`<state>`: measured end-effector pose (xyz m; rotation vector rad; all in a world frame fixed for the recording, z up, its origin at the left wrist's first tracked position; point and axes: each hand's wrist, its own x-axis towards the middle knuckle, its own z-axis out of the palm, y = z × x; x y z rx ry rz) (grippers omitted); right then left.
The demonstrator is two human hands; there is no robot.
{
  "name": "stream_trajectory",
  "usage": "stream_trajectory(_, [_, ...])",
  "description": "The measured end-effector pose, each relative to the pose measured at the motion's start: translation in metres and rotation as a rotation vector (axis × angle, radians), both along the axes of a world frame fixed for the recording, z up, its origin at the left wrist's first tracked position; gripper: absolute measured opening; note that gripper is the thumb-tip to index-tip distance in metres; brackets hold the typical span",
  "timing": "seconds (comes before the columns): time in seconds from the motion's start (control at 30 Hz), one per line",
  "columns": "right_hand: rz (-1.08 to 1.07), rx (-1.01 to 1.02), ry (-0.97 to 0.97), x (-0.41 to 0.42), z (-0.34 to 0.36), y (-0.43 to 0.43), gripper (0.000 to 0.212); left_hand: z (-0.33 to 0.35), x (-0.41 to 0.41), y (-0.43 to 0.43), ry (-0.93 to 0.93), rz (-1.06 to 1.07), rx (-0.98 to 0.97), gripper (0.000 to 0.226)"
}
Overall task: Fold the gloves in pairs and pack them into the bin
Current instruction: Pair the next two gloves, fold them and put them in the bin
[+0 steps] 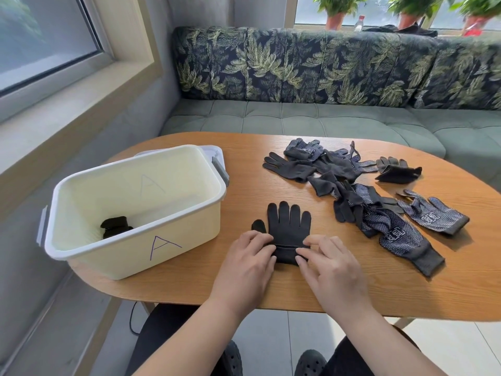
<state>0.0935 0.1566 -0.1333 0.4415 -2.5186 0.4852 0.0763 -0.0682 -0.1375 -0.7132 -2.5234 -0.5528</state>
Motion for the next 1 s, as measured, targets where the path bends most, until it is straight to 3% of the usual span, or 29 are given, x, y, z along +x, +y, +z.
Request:
stream_trajectory(0.17, [0.039, 0.036, 0.043, 0.000, -0.003, 0.001, 0.012, -0.005, 0.003, -0.002, -0.055, 0.009, 0.006, 0.036])
stream_trajectory(0.5, [0.020, 0.069, -0.015, -0.001, -0.003, 0.000, 0.033, 0.000, 0.003, -0.003, -0.097, 0.027, 0.088, 0.023])
stream_trajectory(1.0, [0.050, -0.029, -0.057, 0.000, 0.002, 0.002, 0.028, 0.007, 0.006, -0.007, -0.182, 0.007, 0.175, 0.023])
